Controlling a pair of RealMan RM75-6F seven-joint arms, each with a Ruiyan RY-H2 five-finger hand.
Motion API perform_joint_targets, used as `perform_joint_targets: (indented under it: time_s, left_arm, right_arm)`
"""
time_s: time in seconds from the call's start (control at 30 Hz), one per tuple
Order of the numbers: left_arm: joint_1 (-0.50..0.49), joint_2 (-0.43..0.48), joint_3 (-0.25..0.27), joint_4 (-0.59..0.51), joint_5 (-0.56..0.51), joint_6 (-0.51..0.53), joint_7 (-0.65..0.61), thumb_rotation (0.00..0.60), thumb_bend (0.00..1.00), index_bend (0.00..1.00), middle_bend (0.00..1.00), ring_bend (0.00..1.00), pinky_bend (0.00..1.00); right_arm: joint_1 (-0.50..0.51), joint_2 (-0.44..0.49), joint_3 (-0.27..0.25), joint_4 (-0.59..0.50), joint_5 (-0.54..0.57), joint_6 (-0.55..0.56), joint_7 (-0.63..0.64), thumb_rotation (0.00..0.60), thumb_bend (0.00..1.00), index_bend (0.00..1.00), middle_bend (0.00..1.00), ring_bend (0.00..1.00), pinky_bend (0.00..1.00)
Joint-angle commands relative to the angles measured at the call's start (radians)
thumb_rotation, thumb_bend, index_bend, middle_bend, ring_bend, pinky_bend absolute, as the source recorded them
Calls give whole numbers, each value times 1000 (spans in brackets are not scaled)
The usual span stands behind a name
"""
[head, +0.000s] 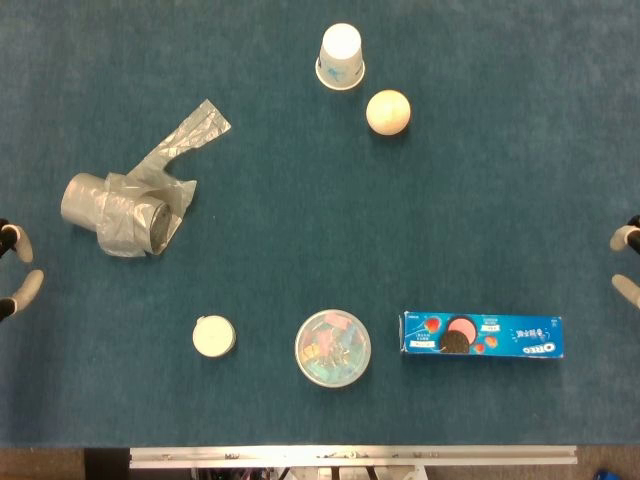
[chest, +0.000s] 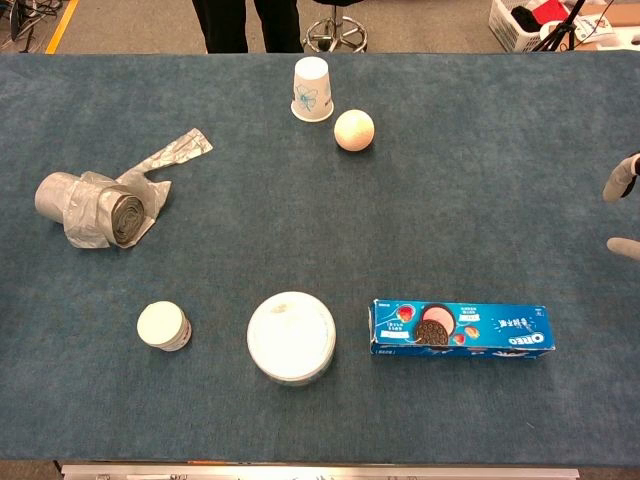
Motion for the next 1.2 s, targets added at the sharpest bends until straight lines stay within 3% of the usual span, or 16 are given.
perform_joint_targets:
  time_s: [0.03,0.7,0.9,1.2]
  left_arm:
    - [0,1,0,-1,0,0,0,600,204,581,538,419,538]
    - [2,-1,18,2,5,-21,-4,600,204,564,527,405,527]
    - [-22,31,66,-13,36,-99,-24,600,204,423,344,287,366]
    - [-46,27,93,8,69,-148,-40,600,203,232,126,117,228]
  right_arm:
    - [0,0,0,0,0,0,0,600,72,514,542,365,488]
    - [5,0,-3,3,-6,5,13,600,73,514,542,365,488]
    - [2,1,-7,-2,-8,5,10,600,73,514,542,365,487]
    - [-12,10,-8,-21,-12,28,-19,600,73,514,542,365,487]
